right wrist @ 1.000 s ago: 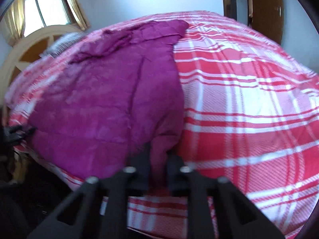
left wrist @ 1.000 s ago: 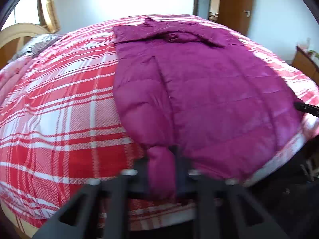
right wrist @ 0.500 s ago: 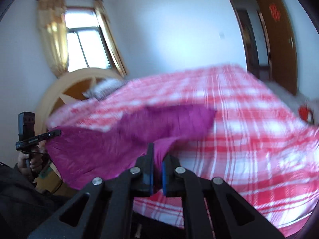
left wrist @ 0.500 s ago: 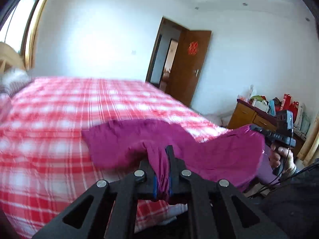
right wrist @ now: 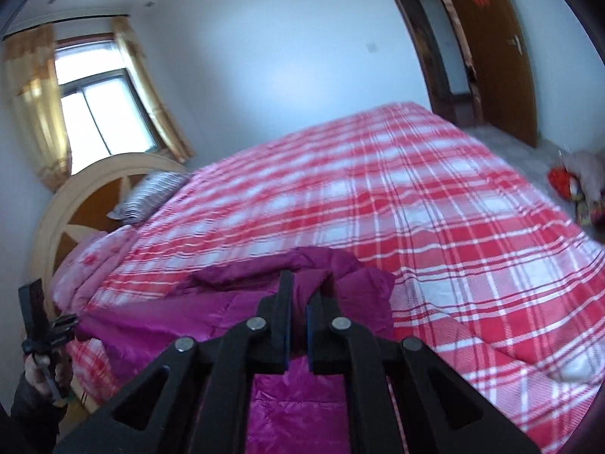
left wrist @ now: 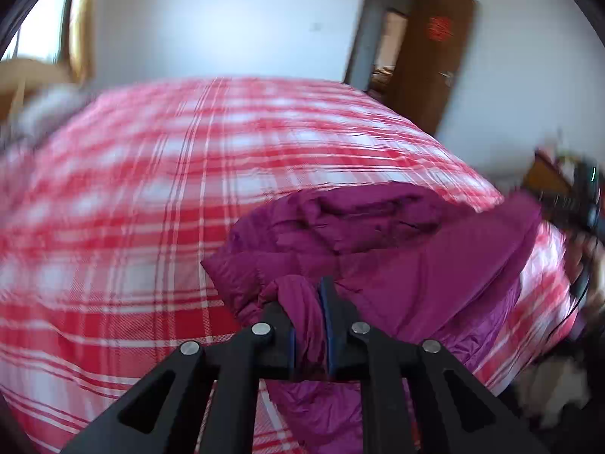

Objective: Fold large clothes

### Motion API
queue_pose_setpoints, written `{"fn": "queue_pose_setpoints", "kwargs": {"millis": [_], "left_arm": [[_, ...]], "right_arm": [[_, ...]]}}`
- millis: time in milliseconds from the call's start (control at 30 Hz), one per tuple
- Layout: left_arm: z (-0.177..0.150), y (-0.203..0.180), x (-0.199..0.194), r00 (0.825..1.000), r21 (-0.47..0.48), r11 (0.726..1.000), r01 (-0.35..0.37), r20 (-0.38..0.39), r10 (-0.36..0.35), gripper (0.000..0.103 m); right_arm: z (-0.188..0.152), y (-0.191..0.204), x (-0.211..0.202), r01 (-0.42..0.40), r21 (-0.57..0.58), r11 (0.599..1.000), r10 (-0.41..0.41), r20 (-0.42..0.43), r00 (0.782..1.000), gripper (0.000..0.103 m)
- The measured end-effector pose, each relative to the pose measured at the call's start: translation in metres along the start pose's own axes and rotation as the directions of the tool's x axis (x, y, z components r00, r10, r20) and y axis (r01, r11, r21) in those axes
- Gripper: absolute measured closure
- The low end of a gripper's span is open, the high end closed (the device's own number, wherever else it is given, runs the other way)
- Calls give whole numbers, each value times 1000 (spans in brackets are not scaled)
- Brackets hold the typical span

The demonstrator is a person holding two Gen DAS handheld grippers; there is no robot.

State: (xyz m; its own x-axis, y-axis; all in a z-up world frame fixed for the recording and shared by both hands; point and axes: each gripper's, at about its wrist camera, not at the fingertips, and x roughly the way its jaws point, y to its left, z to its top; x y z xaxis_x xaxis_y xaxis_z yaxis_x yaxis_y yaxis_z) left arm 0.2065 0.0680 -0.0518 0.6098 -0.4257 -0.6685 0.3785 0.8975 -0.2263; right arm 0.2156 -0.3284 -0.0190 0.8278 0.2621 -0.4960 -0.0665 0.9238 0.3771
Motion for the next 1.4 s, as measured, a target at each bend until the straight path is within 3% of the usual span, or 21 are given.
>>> {"fn": "queue_pose_setpoints", "kwargs": {"millis": [67, 200, 300, 367, 400, 433, 467, 533, 667, 767, 833, 900, 1000, 1100, 1200, 1267, 1400], "left_arm": [[5, 17, -1, 999, -73, 997, 37, 6, -37, 88], [13, 32, -12, 998, -124, 990, 66, 31, -63, 88], [27, 31, -21, 998, -117, 993, 8, 60, -1, 84], [33, 31, -26, 989, -103, 989, -106, 97, 116, 56], [34, 31, -31, 980, -107, 984, -142, 124, 155, 34], [34, 31, -34, 970, -117, 979, -169, 158, 187, 27], [34, 28, -36, 963, -122, 976, -181, 182, 201, 27], [35, 16, -29, 969, -88, 984, -157, 179, 171, 27], [30, -34, 0, 967, 57, 981, -187, 187, 173, 27], [24, -62, 29, 971, 131, 970, -205, 155, 184, 27], [20, -74, 48, 971, 163, 962, -221, 129, 201, 27], [16, -84, 63, 970, 178, 956, -231, 115, 213, 27], [16, -88, 83, 971, 162, 960, -230, 105, 215, 27], [17, -91, 107, 953, 168, 940, -297, 121, 279, 27], [17, -79, 127, 931, 127, 923, -364, 89, 355, 27], [17, -63, 137, 923, 61, 921, -384, 57, 381, 27], [13, -48, 145, 927, 5, 927, -374, 35, 374, 27]], "right_arm": [[2, -11, 31, 19, 32, 999, -18, -35, 999, 96], [2, -11, 58, 60, 6, 998, -60, -64, 996, 96], [5, -16, 69, 82, 6, 997, -81, -77, 994, 96], [6, -21, 73, 107, 18, 994, -105, -82, 991, 96], [7, -25, 78, 115, 25, 993, -113, -83, 990, 96], [7, -27, 78, 119, 32, 992, -116, -85, 990, 96], [8, -28, 81, 127, 35, 991, -124, -88, 988, 96], [9, -29, 87, 151, 29, 988, -148, -92, 985, 96], [9, -34, 102, 184, 33, 982, -179, -109, 978, 96], [10, -31, 118, 167, 9, 986, -165, -129, 978, 85], [11, -23, 120, 188, -19, 982, -189, -121, 974, 42], [12, -7, 103, 181, -60, 982, -184, -36, 982, 27], [7, 27, 86, 221, -162, 962, -220, 23, 975, 27], [-6, 60, 88, 113, -205, 972, -114, 5, 993, 27], [-25, 88, 115, 59, -298, 953, -77, -51, 996, 27], [-32, 95, 134, 74, -340, 938, -102, -64, 993, 27], [-36, 85, 177, 140, -335, 932, -182, -95, 979, 27]]}}
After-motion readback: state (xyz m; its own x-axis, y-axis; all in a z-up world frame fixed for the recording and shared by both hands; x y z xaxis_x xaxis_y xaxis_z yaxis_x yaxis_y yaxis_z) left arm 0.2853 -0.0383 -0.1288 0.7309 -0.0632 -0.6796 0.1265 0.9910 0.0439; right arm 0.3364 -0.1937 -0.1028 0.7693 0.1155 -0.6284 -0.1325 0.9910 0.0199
